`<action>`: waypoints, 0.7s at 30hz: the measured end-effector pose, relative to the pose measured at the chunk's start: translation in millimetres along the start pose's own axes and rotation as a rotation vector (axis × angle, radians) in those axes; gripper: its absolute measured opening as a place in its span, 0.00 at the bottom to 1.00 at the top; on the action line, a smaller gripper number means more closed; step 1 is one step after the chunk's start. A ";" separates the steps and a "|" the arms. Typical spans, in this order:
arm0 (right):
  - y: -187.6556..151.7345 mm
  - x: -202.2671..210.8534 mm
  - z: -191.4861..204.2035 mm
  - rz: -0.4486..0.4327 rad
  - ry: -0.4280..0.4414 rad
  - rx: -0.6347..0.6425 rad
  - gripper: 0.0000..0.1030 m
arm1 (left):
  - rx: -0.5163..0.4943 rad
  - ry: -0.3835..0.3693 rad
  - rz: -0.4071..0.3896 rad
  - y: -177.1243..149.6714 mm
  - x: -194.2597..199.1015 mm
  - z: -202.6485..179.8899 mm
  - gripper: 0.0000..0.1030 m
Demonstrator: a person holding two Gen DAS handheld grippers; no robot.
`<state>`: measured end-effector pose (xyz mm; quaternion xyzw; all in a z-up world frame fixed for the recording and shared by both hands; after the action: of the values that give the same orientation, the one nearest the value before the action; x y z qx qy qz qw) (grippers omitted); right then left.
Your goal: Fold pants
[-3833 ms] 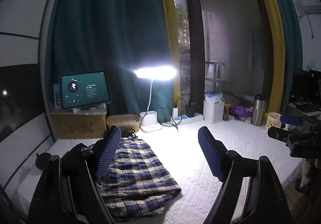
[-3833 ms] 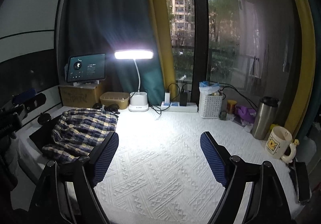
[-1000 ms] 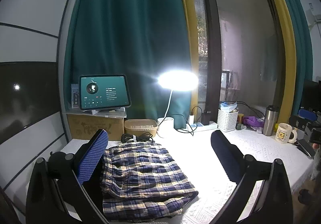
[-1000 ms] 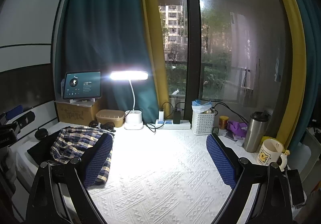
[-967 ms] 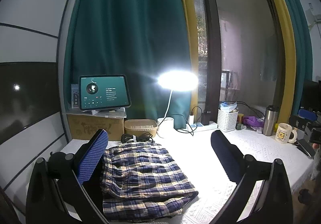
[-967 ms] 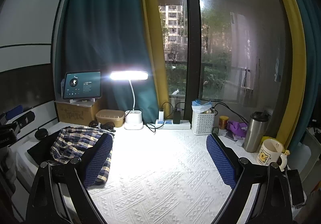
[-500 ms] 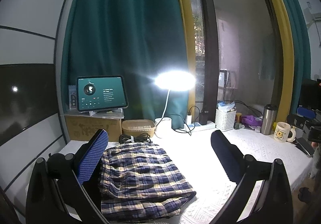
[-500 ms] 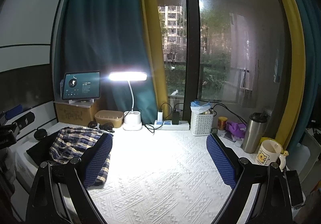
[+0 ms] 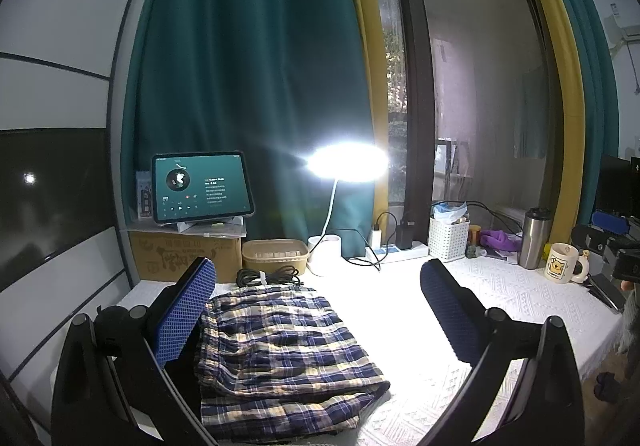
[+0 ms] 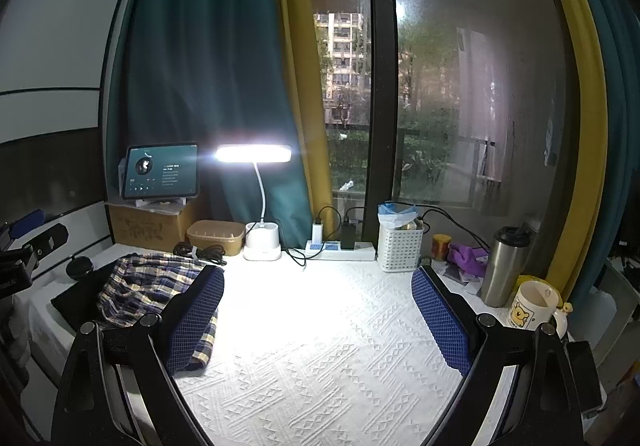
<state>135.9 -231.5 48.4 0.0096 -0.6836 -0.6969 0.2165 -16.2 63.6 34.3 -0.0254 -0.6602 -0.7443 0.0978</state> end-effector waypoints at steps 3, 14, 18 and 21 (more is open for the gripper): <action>0.0 0.6 0.1 0.000 0.000 0.000 0.93 | -0.010 0.008 -0.004 -0.6 -0.1 -0.8 0.98; 0.4 0.3 -2.3 -0.001 -0.001 0.000 0.93 | -0.020 0.012 -0.005 -0.6 -2.6 0.3 0.98; 0.0 0.9 -1.9 0.006 -0.003 0.003 0.93 | -0.032 0.019 0.000 -0.6 -3.2 -1.2 0.98; -0.1 1.2 -2.1 0.006 -0.004 0.003 0.93 | -0.027 0.018 -0.001 -0.4 -2.7 -1.6 0.98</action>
<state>135.5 -233.8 48.5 0.0065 -0.6851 -0.6953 0.2171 -13.4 62.4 33.3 -0.0198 -0.6491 -0.7534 0.1028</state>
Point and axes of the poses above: each gripper's, at about its wrist camera, not at the fingertips, and x roughly against the way its jaws point, z to its left, y to its top, the point moved 2 cm from there along -x, roughly the way its jaws point, and after that the axes turned 9 degrees about -x, right-handed, at the moved point
